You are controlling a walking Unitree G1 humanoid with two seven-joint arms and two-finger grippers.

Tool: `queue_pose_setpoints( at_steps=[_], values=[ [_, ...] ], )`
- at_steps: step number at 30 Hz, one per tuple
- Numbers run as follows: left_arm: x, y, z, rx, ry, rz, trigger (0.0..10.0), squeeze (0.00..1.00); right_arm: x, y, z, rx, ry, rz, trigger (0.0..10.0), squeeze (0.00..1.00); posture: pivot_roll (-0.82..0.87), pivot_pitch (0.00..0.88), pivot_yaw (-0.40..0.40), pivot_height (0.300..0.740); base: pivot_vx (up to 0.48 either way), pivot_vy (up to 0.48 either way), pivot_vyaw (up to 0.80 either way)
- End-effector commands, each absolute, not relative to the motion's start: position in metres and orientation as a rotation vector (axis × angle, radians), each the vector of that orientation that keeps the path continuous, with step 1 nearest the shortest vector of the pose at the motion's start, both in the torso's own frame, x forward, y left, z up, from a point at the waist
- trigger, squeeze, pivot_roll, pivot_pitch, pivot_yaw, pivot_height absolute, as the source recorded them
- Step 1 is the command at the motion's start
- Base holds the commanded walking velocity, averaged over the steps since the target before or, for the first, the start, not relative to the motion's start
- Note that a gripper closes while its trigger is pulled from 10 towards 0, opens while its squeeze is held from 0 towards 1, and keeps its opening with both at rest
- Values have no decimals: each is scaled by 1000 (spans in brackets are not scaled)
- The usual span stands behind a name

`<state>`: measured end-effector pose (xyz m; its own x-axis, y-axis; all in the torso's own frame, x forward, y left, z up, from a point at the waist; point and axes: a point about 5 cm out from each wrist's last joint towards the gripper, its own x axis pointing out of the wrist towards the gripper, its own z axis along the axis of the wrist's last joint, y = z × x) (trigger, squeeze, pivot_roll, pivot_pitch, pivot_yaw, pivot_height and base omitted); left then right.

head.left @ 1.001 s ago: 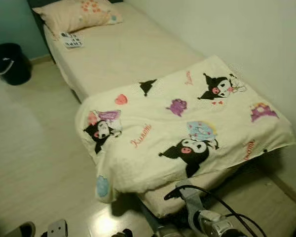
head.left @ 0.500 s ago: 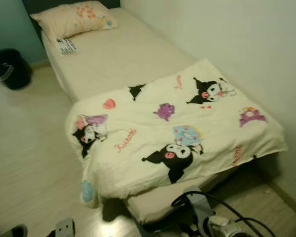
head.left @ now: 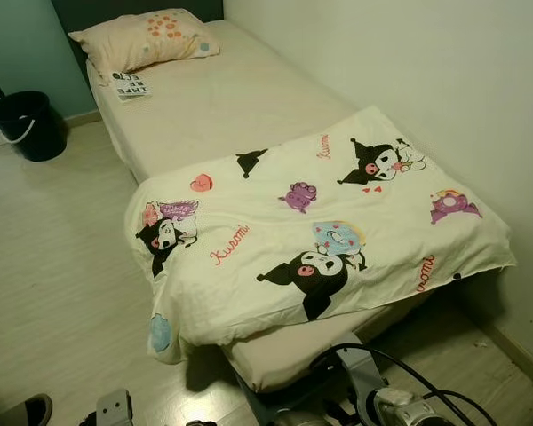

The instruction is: Clean up the room

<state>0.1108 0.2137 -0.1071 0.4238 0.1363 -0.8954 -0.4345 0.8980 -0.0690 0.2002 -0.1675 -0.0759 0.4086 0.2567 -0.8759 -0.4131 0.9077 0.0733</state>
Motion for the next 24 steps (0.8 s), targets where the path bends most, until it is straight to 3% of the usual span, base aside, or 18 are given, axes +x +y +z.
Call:
queue_pose_setpoints(
  at_steps=[1, 14, 24],
  values=[
    [97, 209, -112, -312, 1136, 366, 10000, 0, 194, -171, -79, -171, 1100, 417, 10000, 0, -163, 23, 5, 740, 0, 0, 0],
    [100, 209, -111, -311, 1123, 338, 10000, 0, 191, -173, -80, -165, 1107, 413, 10000, 0, -166, 25, 2, 740, 0, 0, 0],
    [100, 205, -112, -324, 1126, 334, 10000, 0, 191, -173, -80, -169, 1110, 418, 10000, 0, -165, 19, -6, 740, 0, -427, 0]
  ],
)
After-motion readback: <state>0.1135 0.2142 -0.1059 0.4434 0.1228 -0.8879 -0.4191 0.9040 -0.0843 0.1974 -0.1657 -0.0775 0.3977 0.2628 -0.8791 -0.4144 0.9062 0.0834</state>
